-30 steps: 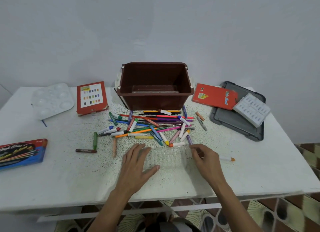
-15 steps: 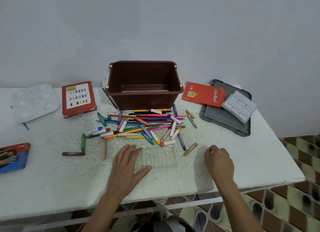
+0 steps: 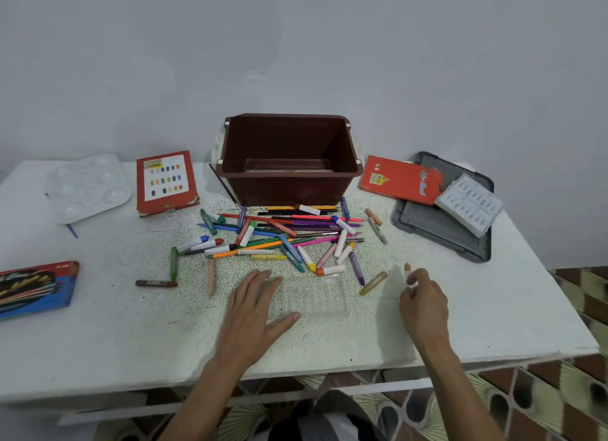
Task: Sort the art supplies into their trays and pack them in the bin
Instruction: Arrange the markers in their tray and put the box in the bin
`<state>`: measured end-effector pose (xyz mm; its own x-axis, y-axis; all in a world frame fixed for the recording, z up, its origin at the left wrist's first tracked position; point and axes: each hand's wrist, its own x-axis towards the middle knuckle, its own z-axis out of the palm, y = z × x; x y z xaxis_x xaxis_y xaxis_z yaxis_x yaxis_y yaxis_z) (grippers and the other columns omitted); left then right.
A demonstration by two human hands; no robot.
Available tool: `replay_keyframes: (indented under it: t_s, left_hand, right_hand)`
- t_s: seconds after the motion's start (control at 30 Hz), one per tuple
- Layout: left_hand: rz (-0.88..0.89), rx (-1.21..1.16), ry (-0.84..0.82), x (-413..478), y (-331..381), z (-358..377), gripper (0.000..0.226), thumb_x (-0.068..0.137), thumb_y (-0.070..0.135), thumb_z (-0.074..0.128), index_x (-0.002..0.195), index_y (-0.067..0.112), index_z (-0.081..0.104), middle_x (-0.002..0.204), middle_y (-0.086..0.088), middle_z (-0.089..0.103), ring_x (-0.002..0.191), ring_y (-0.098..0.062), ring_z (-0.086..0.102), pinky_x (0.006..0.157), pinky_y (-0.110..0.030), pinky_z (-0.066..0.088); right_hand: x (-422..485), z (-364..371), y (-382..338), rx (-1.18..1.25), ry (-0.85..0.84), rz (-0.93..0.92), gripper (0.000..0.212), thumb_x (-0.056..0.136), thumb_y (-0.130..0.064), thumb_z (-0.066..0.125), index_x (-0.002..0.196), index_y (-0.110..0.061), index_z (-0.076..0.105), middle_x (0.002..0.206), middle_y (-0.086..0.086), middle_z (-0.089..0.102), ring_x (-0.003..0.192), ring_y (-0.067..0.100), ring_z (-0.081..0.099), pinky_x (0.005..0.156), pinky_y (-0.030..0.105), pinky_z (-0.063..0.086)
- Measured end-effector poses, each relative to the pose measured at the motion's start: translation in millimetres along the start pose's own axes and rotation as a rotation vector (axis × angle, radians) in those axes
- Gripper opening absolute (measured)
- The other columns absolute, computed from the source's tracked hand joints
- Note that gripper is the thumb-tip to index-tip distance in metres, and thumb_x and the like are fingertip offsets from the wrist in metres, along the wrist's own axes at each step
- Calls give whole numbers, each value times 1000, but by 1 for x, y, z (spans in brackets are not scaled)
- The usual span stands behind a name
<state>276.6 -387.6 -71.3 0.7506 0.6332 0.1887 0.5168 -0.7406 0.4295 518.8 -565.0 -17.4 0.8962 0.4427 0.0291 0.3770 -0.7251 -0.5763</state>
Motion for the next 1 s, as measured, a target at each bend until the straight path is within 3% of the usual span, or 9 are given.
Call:
replay_keyframes:
  t_s: [0.1, 0.2, 0.27, 0.33, 0.53, 0.63, 0.83, 1.0]
  left_hand:
    - [2, 13, 3, 0, 0, 1, 71, 90, 76, 37, 142, 28, 44, 152, 5, 35, 147, -15, 21, 114, -34, 17]
    - [0, 8, 11, -1, 0, 1, 70, 90, 75, 38, 141, 28, 45, 152, 5, 36, 146, -16, 22, 114, -37, 22]
    - [0, 0, 15, 0, 1, 0, 70, 90, 75, 39, 141, 27, 45, 151, 5, 37, 146, -16, 23, 114, -38, 24]
    - [-1, -3, 16, -1, 1, 1, 69, 91, 74, 39, 141, 27, 45, 151, 5, 37, 146, -16, 23, 114, -40, 26]
    - [-2, 12, 9, 0, 0, 1, 69, 91, 75, 37, 141, 28, 45, 151, 4, 37, 146, -17, 24, 114, -39, 25]
    - [-4, 16, 3, 0, -1, 1, 70, 91, 76, 36, 142, 28, 43, 151, 5, 36, 147, -16, 22, 115, -38, 23]
    - [-14, 6, -4, 0, -1, 1, 70, 90, 76, 38, 142, 29, 44, 152, 5, 35, 147, -14, 20, 114, -36, 21]
    - [-18, 11, -6, 0, -1, 0, 70, 90, 77, 36, 142, 29, 43, 152, 6, 35, 147, -14, 20, 114, -35, 20]
  right_hand:
    - [-11, -3, -17, 188, -75, -94, 30, 96, -2, 51, 122, -17, 50, 71, 4, 61, 60, 18, 57, 51, 29, 40]
    - [-19, -2, -33, 309, -210, -147, 48, 98, -12, 57, 135, -38, 41, 82, -14, 64, 69, 1, 65, 56, 14, 46]
    - [-20, 5, -35, 337, -309, -150, 55, 95, -10, 61, 136, -41, 43, 88, -8, 67, 75, 4, 67, 64, 22, 55]
    - [-21, 13, -37, 349, -382, -161, 56, 93, -7, 63, 131, -41, 44, 86, 0, 69, 77, 11, 69, 69, 31, 59]
    - [-26, 21, -48, 297, -373, -324, 44, 94, -6, 59, 120, -39, 47, 74, -7, 62, 69, 1, 57, 59, 14, 43]
    - [-28, 28, -49, 267, -360, -378, 45, 93, -4, 60, 116, -41, 50, 84, -8, 59, 76, 0, 56, 63, 10, 44]
    - [-18, 34, -48, 173, -388, -374, 43, 93, -5, 57, 130, -29, 58, 93, -7, 43, 68, 8, 49, 64, 11, 40]
    - [-13, 33, -47, 92, -469, -370, 45, 95, -11, 57, 139, -22, 53, 99, -5, 42, 75, 6, 48, 68, 8, 38]
